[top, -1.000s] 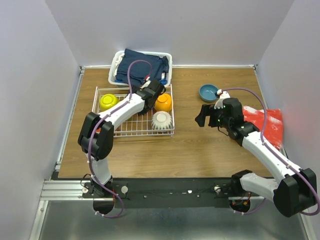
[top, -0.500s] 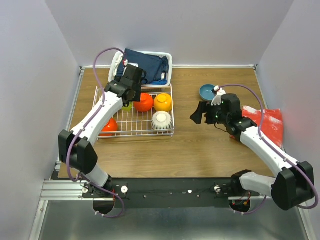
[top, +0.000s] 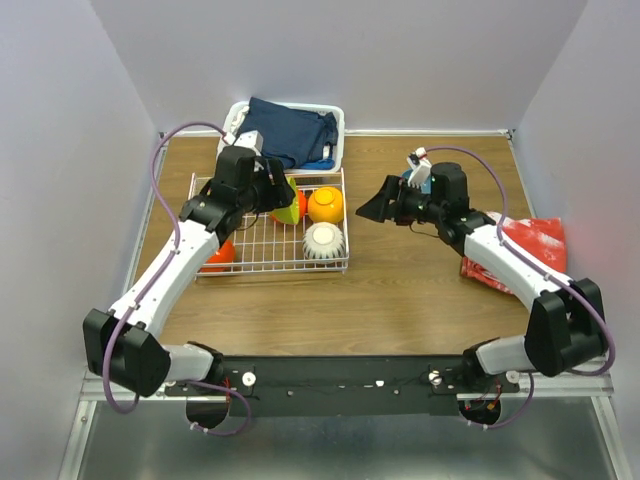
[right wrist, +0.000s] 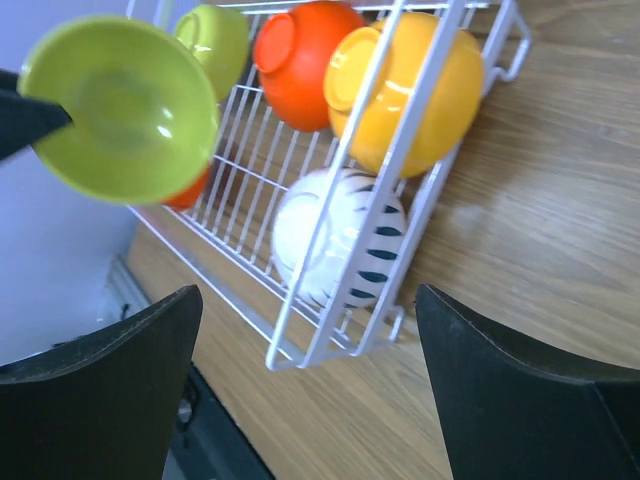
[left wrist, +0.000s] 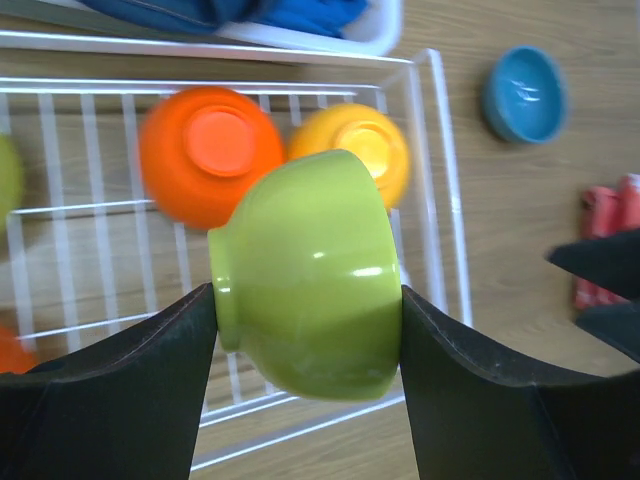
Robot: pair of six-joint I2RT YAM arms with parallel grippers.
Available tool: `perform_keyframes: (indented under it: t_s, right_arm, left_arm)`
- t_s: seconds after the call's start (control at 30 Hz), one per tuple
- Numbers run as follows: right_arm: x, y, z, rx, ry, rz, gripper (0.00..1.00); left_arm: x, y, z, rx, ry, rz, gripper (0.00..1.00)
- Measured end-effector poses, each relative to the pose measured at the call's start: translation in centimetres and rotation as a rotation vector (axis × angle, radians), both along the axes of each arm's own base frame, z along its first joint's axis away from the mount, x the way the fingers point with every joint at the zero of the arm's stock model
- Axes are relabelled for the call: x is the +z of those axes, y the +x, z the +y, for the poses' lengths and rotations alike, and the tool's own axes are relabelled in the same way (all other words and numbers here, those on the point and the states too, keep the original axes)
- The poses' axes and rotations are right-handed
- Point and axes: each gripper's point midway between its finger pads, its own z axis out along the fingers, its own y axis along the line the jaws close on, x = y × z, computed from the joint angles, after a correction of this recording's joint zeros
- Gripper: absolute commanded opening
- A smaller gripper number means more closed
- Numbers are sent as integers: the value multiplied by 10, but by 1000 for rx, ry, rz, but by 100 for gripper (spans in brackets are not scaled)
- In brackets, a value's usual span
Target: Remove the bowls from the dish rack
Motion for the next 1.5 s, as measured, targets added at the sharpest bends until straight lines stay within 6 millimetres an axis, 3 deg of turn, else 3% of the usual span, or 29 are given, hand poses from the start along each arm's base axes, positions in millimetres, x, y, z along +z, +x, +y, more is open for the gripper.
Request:
perform_keyframes:
  t_s: [0.27, 0.63, 0.73, 0.83, 0.87, 0.9, 0.97, 1.0, 1.03, 1.1, 1.13, 1.2, 1.33, 1.5]
  right_arm:
    - [13, 5, 34, 86, 127, 59, 91]
    - [3, 2, 71, 165, 178, 144, 77]
    - [4, 2, 81, 186, 186, 151, 64]
    - [4, 1, 86, 193, 194, 162, 41]
    - [5, 0, 87, 196, 196, 162, 26]
    - [6, 0, 88, 195, 196, 162, 17]
    - [11, 2, 88, 192, 196, 157, 1]
    - [12, 5, 88, 179, 189, 151, 1]
    - [12, 7, 87, 167, 184, 155, 1]
    - [11, 9, 85, 154, 156, 152, 1]
    - [11, 10, 83, 146, 132, 149, 1]
    - [11, 10, 82, 142, 89, 134, 1]
    - [12, 13, 69, 92, -10, 107, 1]
    - [11, 25, 41, -14, -165, 85, 1]
  left_arm:
    - [-6, -23, -47, -114, -349, 6, 6]
    - [11, -36, -74, -181, -624, -5, 6]
    - [19, -36, -77, -196, -653, -20, 6]
    - [25, -37, -79, -212, -670, -33, 6]
    - [26, -37, -79, -215, -673, -36, 7]
    - [26, -37, -79, -217, -674, -38, 8]
    - [25, -38, -79, -218, -671, -38, 20]
    - [24, -38, -79, -218, -667, -37, 25]
    - [24, -40, -79, -238, -650, -49, 43]
    - [23, -42, -80, -253, -630, -60, 60]
    - [22, -43, -79, -257, -619, -64, 79]
    - [21, -45, -78, -268, -593, -73, 98]
    - [14, -45, -65, -257, -477, -112, 99]
    - [22, -40, -38, -204, -297, -203, 99]
